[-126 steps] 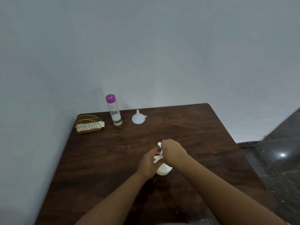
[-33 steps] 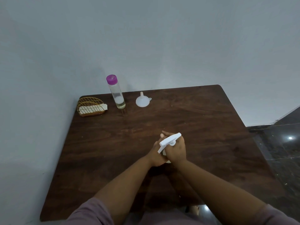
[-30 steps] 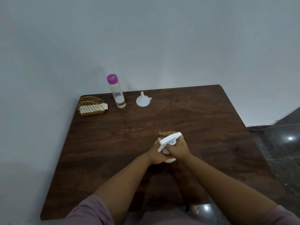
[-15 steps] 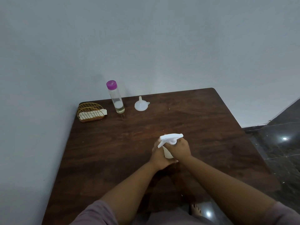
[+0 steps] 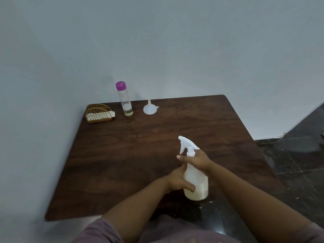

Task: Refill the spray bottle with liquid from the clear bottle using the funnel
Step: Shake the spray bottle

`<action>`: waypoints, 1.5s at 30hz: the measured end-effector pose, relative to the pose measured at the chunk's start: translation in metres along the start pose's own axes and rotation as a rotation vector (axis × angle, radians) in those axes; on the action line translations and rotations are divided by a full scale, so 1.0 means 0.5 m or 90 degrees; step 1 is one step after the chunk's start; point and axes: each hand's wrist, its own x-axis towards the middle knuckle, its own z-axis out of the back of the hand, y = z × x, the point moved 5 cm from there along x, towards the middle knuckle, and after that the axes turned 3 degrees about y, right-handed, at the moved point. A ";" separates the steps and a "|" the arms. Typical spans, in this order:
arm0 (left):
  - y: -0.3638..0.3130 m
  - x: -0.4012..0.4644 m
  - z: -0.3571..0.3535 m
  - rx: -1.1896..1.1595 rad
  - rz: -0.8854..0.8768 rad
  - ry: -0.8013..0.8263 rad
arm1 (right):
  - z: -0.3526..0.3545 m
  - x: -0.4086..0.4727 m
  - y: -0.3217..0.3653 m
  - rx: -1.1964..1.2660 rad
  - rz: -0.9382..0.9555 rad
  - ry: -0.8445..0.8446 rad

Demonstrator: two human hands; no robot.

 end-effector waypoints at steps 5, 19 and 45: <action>-0.011 -0.038 -0.136 -0.207 0.061 0.046 | -0.013 -0.052 -0.050 0.069 -0.124 0.046; 0.007 -0.072 -0.238 -0.198 0.010 -0.101 | -0.040 -0.125 -0.080 -0.156 -0.207 0.003; -0.035 -0.050 -0.321 -0.057 0.002 -0.029 | 0.052 -0.251 -0.126 0.080 -0.244 -0.202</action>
